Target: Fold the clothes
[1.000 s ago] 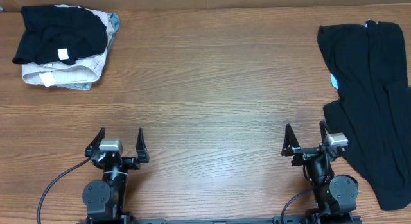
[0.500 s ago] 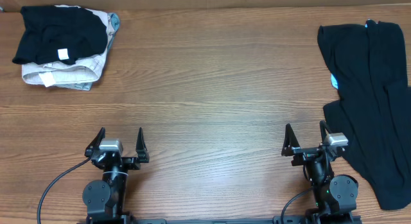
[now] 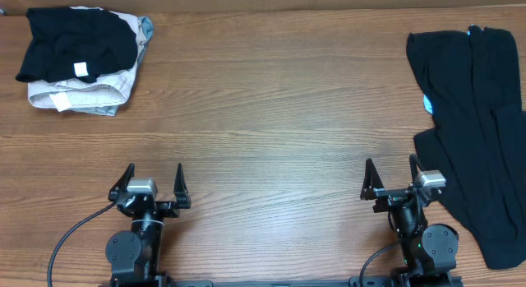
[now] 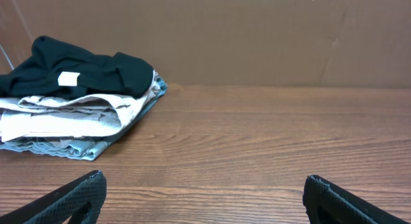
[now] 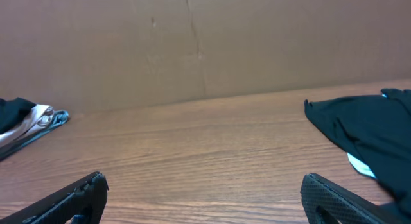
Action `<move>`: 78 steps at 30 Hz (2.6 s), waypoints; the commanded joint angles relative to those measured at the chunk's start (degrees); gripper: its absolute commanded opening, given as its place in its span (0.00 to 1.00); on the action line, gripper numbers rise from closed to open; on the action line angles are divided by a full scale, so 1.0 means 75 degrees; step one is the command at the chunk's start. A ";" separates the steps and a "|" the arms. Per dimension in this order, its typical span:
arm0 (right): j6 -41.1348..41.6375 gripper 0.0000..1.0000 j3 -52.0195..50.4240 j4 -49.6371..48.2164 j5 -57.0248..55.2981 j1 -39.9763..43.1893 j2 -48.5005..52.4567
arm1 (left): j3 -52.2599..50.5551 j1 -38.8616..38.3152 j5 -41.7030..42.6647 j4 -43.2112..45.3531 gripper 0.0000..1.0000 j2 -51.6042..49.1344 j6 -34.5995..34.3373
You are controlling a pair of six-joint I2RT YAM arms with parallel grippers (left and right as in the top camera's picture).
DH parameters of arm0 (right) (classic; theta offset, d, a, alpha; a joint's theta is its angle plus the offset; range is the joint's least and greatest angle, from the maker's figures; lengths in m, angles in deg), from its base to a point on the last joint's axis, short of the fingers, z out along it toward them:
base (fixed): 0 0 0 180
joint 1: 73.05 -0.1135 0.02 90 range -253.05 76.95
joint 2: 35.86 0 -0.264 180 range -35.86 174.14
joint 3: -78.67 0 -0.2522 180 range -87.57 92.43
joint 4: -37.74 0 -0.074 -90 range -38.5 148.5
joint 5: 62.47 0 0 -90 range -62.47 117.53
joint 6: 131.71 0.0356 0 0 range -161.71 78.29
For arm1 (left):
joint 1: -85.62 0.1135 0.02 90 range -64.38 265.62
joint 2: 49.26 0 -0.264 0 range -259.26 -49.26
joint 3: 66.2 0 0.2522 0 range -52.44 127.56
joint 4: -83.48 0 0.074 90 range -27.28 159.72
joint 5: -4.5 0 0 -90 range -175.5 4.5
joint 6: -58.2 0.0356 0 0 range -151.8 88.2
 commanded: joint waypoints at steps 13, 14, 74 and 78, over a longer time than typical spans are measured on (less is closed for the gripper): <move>0.0003 1.00 0.0012 -0.1000 0.0315 -0.0026 -0.0073 | -0.0029 -0.0029 0.1037 0.0516 1.00 0.0085 0.0058; 0.0003 1.00 0.0102 -0.0982 0.0504 -0.0026 -0.0073 | 0.0006 -0.0029 0.1495 0.0621 1.00 0.0085 0.0058; 0.2646 1.00 0.7198 0.5467 0.1376 0.4596 1.1931 | 0.8559 -0.0746 0.3197 -0.5225 1.00 -1.0346 0.0213; 0.2643 1.00 0.6543 0.4823 0.1285 0.4637 1.1931 | 0.8559 -0.1102 0.2818 -0.5053 1.00 -1.0346 0.0204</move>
